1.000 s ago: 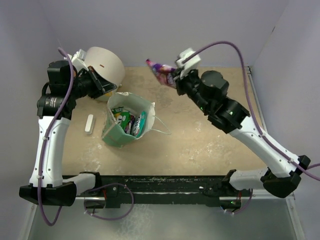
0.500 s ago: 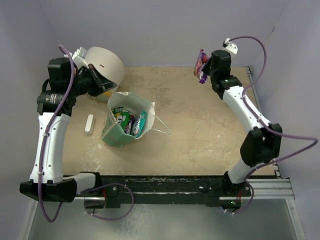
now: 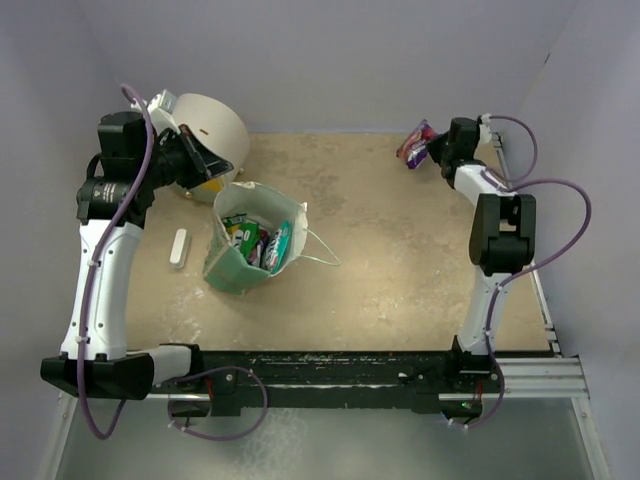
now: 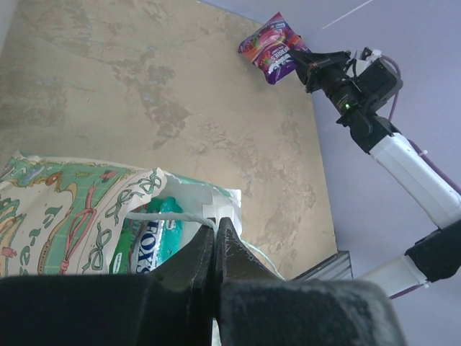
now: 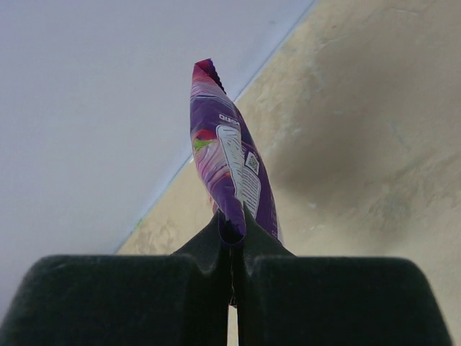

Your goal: Take the snacks out of the paper bag

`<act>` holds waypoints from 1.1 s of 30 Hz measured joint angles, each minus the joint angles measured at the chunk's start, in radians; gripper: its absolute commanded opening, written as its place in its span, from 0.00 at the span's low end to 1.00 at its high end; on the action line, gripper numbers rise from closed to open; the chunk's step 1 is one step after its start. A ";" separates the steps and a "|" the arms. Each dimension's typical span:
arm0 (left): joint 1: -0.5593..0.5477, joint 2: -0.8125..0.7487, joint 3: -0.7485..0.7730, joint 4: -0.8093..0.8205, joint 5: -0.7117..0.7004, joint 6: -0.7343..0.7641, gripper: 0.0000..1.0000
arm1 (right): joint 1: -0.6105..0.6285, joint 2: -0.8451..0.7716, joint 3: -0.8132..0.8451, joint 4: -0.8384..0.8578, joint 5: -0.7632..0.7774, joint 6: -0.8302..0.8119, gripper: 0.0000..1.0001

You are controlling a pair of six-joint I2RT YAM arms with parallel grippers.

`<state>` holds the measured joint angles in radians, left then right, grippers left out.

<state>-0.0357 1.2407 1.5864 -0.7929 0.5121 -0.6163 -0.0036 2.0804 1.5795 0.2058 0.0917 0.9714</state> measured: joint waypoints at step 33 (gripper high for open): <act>0.000 0.050 0.046 -0.013 -0.029 0.102 0.00 | -0.015 -0.631 -0.420 -0.435 -0.098 -0.326 0.82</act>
<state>-0.0357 1.2903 1.6325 -0.8062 0.4835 -0.5140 -0.0185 1.4494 1.1599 -0.2291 -0.0059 0.6456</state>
